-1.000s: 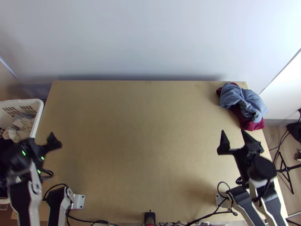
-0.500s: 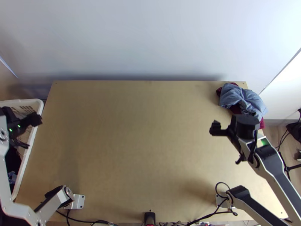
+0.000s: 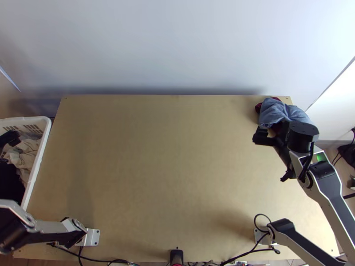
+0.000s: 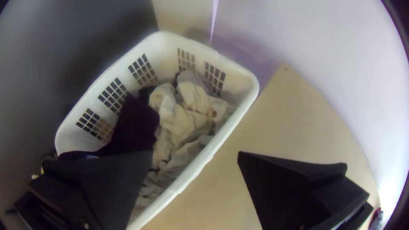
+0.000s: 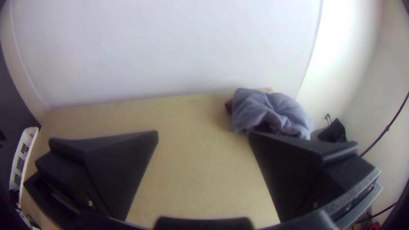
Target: Fold the t-shirt
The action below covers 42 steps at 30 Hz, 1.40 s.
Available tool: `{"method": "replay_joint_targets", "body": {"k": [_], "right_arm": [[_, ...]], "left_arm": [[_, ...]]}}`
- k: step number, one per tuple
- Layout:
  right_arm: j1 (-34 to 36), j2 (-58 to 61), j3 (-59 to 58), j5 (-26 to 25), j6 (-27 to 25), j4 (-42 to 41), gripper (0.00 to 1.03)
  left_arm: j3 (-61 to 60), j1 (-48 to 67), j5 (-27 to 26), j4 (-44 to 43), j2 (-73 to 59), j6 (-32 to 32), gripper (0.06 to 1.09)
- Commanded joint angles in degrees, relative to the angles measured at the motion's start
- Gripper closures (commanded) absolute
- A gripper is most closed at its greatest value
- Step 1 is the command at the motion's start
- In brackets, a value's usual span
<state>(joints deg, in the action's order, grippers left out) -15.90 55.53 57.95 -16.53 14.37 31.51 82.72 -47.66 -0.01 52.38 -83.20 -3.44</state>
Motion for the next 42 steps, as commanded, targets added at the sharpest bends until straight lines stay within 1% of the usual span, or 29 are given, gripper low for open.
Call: {"method": "replay_joint_targets", "body": {"k": [1,5,9,11,14,17,21,25,28,31,32,34,37,42], "right_arm": [[1.31,0.55,-0.12,-0.08,-1.36,-1.1,0.04],[0.87,0.2,-1.35,-0.08,-3.38,-1.36,0.04],[0.96,0.99,-1.88,-0.08,-3.03,-1.1,0.04],[0.96,1.51,-1.79,-0.16,-3.21,-1.01,0.04],[0.96,1.51,-0.65,-0.08,-2.95,0.05,0.04],[0.87,1.6,0.76,-0.08,-2.95,1.45,0.04],[1.14,4.5,3.83,-0.08,-2.95,5.76,0.04],[3.51,10.04,10.86,0.01,-3.03,12.53,0.04],[3.95,12.85,14.64,0.01,-3.12,15.08,0.04],[3.6,14.08,16.14,0.01,-3.03,15.6,0.04],[3.42,14.35,16.4,0.01,-3.03,15.6,0.04],[2.98,14.52,16.67,-0.08,-3.03,15.78,0.04],[2.98,14.61,16.58,-0.08,-3.12,16.04,0.04],[3.33,14.61,15.79,-0.16,-3.47,16.13,0.04]], "left_arm": [[3.15,-6.04,-0.08,-1.49,-11.46,-4.29,0.11],[7.02,-9.29,-0.08,-0.35,-19.72,-3.76,0.11],[10.97,-10.79,-0.16,-0.17,-25.61,-4.12,0.11],[12.29,-11.05,-0.08,-2.02,-27.46,-3.76,0.11],[12.56,-10.96,0.63,-7.38,-29.48,-4.47,0.11],[15.28,-10.7,1.15,-8.08,-33.78,-5.52,0.11],[17.65,-10.61,1.33,-8.7,-38.18,-5.0,0.11],[17.65,-10.79,1.33,-11.07,-41.87,-4.64,0.11],[18.09,-10.88,2.3,-12.04,-43.98,-4.56,0.11],[19.32,-11.05,2.47,-12.39,-46.62,-4.29,0.11],[19.76,-11.05,2.47,-12.39,-47.41,-4.29,0.12],[20.64,-11.14,3.44,-12.3,-48.73,-3.85,0.17],[21.17,-11.32,4.41,-12.13,-49.87,-3.41,0.2],[21.17,-12.11,6.08,-11.69,-51.63,-2.45,0.2]]}}
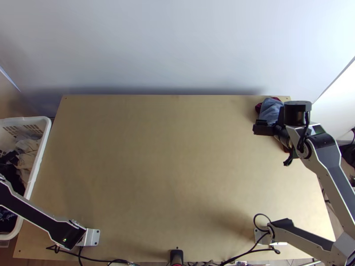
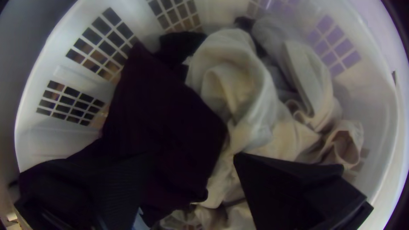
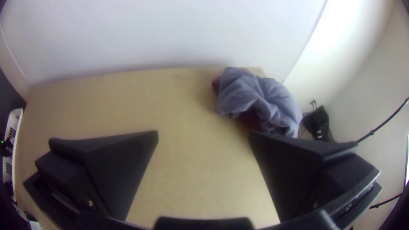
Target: Fold the t-shirt
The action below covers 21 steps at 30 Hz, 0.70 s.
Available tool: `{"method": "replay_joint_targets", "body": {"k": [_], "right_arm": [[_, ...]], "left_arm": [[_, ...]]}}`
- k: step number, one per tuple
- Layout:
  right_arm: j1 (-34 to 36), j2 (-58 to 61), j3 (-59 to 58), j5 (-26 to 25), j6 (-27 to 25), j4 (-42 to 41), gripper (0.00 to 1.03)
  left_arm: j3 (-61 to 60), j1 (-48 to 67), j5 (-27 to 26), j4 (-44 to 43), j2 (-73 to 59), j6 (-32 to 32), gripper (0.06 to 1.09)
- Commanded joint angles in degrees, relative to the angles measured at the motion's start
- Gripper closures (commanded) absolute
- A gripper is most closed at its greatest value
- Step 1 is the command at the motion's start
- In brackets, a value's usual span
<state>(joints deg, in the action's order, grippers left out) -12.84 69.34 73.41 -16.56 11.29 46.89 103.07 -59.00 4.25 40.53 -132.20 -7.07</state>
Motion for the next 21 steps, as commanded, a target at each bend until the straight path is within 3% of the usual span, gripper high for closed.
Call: {"method": "replay_joint_targets", "body": {"k": [1,6,12,18,21], "right_arm": [[0.36,0.8,0.07,-0.14,-0.39,0.74,0.04],[0.36,0.62,-2.04,-0.05,-0.65,0.74,0.04],[0.18,0.44,-3.36,-0.05,-0.74,0.65,0.04],[-0.25,0.44,-3.97,-0.05,-0.65,0.74,0.04],[-0.34,0.27,-4.24,-0.05,-0.65,0.74,0.04]], "left_arm": [[0.82,-1.11,1.99,0.16,-2.89,1.27,0.22],[1.44,-2.17,2.87,0.25,-3.15,0.83,0.26],[2.05,-4.1,3.57,0.07,-3.24,0.57,0.43],[1.96,-5.6,3.92,1.83,-2.1,1.18,0.42],[1.17,-5.6,3.92,3.32,-0.86,1.01,0.32]]}}
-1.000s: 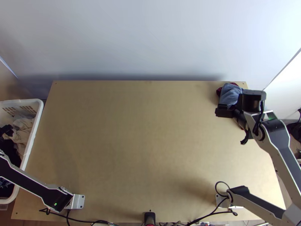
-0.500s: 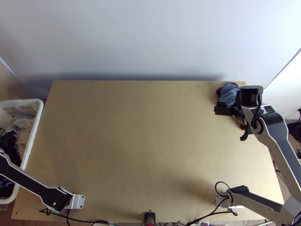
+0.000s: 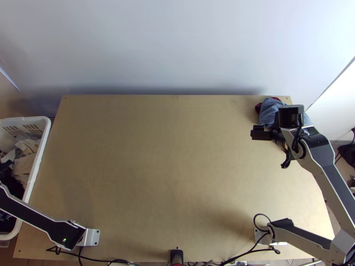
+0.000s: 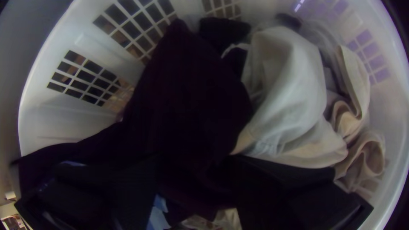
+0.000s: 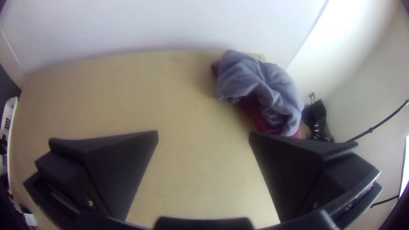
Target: Fold the t-shirt
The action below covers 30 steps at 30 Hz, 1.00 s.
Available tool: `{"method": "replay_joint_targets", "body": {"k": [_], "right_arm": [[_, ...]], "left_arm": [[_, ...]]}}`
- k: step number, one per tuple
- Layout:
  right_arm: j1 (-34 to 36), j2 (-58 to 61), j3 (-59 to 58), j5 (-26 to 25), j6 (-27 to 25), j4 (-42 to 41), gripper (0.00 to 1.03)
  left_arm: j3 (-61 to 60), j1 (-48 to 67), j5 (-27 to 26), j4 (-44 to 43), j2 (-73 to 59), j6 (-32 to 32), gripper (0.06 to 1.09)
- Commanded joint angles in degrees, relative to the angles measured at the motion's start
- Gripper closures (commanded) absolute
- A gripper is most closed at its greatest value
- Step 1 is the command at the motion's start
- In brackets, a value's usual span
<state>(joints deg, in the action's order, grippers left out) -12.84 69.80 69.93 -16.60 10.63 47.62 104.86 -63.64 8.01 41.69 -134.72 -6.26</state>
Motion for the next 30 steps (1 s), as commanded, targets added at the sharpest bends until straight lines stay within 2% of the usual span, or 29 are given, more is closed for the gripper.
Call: {"method": "replay_joint_targets", "body": {"k": [1,6,13,15,23,24,27,30], "right_arm": [[-0.43,-0.28,-0.94,0.08,0.0,0.02,0.04],[-0.69,-0.45,-1.2,0.08,0.0,0.11,0.04],[-0.78,-0.89,-1.11,0.08,0.09,0.2,0.04],[-0.78,-0.98,-1.29,0.08,0.09,0.2,0.04],[-0.87,-1.25,-2.34,0.08,0.09,0.2,0.04],[-0.87,-1.33,-2.43,0.08,0.09,0.2,0.04],[-1.13,-1.33,-2.34,0.08,0.0,0.2,0.04],[-1.4,-1.42,-1.82,0.08,0.09,0.29,0.04]], "left_arm": [[-0.71,-1.05,-0.19,2.6,2.09,0.2,0.32],[-1.06,-1.14,-2.21,6.47,3.67,-0.24,0.18],[-2.82,-2.28,-2.65,7.0,2.7,-1.47,0.17],[-2.82,-2.63,-2.65,6.74,2.18,-1.82,0.28],[-5.45,-2.63,-2.56,0.41,5.69,-1.82,1.0],[-5.81,-2.63,-2.56,-0.3,6.48,-1.74,1.05],[-6.07,-2.37,-2.91,-0.47,9.56,-1.21,1.05],[-6.86,-1.58,-6.52,0.14,15.01,-0.59,1.05]]}}
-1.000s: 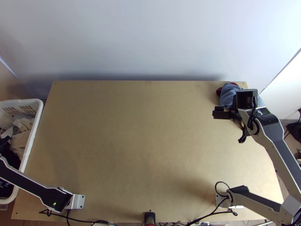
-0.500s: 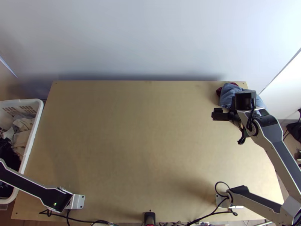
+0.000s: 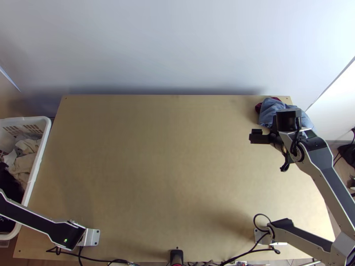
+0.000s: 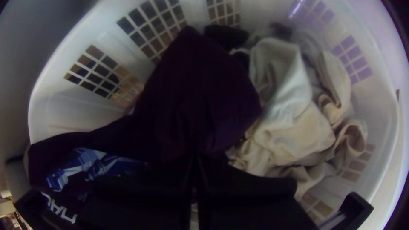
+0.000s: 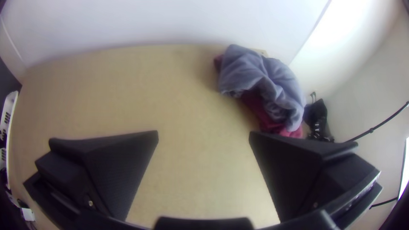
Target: Fold the t-shirt
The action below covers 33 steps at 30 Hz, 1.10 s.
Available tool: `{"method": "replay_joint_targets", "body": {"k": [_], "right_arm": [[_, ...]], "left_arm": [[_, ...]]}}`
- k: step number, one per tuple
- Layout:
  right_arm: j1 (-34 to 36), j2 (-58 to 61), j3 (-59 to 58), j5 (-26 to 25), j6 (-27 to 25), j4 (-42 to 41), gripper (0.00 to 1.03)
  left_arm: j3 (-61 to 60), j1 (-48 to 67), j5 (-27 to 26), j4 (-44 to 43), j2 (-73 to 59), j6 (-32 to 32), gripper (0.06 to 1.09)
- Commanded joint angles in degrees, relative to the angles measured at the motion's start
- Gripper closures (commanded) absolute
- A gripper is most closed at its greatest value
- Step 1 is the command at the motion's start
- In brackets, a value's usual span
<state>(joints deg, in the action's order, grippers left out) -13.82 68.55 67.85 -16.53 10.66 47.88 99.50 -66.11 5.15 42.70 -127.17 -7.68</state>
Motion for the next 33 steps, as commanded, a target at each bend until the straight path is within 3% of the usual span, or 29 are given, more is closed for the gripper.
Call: {"method": "replay_joint_targets", "body": {"k": [1,6,11,21,33], "right_arm": [[-0.5,-0.18,0.61,0.01,-0.02,0.29,0.04],[-0.85,-0.09,4.57,1.42,-2.31,3.54,0.04],[-2.35,0.53,10.02,4.05,-5.21,7.49,0.04],[-3.58,0.79,14.76,4.05,-6.0,10.75,0.04],[-3.58,-1.14,14.76,4.05,-6.79,13.38,0.04]], "left_arm": [[-1.86,1.51,-4.97,-0.33,9.66,0.83,1.05],[-3.79,4.49,-7.52,0.72,21.44,-1.02,1.05],[-2.21,6.43,-13.85,4.32,29.26,-2.07,1.05],[3.77,14.34,-22.81,9.77,41.74,-1.99,1.05],[9.39,34.29,-26.07,11.71,52.12,-1.9,1.05]]}}
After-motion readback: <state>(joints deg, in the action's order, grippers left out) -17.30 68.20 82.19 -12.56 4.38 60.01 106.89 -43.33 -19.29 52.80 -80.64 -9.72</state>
